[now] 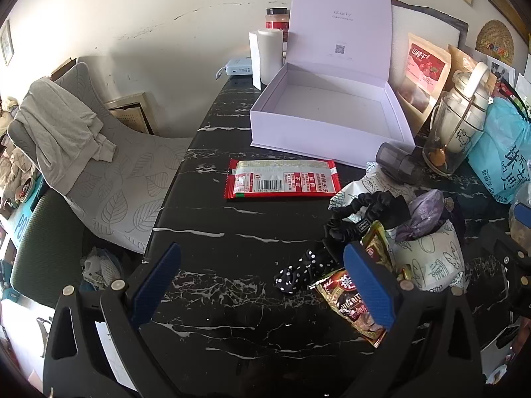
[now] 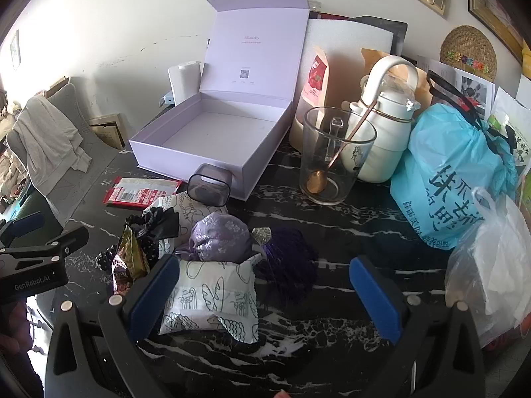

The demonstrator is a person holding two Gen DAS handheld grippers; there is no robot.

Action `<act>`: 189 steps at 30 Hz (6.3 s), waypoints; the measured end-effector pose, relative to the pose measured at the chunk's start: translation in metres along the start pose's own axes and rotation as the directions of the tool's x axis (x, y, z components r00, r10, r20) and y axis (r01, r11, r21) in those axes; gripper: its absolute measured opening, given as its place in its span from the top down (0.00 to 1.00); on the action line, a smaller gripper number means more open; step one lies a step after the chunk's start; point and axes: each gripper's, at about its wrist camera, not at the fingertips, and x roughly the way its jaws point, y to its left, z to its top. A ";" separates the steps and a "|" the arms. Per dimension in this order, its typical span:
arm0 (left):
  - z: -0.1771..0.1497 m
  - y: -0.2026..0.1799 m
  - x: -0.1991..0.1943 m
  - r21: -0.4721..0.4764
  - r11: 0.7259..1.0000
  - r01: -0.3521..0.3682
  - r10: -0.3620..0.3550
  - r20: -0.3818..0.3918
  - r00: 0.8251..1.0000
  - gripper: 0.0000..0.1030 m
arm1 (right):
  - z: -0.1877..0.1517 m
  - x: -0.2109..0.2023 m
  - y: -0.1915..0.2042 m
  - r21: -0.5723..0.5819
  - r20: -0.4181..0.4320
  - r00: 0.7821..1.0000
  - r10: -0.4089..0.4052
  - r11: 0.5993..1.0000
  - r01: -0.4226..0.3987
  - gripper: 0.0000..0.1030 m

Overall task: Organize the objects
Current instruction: 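Move the left gripper toward the brown-and-red snack bag on the pile, then grasp the brown-and-red snack bag with the left gripper while the right gripper grasps the white patterned pouch, then lift the snack bag with the left gripper while the right gripper carries the white pouch toward the lavender box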

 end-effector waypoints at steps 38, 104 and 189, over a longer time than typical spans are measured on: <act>-0.012 -0.009 -0.033 -0.003 1.000 0.010 -0.010 0.035 0.999 0.04 | -0.014 -0.024 -0.002 -0.008 0.041 0.999 0.028 1.000 -0.028 0.01; -0.030 -0.051 0.056 0.019 0.917 0.398 -0.390 -0.167 0.906 0.45 | -0.039 0.060 0.013 -0.007 -0.191 0.889 0.416 0.905 -0.425 0.44; 0.014 -0.034 -0.053 0.157 0.923 0.351 -0.351 -0.026 0.936 0.65 | -0.002 -0.052 0.008 -0.175 0.023 0.916 0.400 0.904 -0.391 0.65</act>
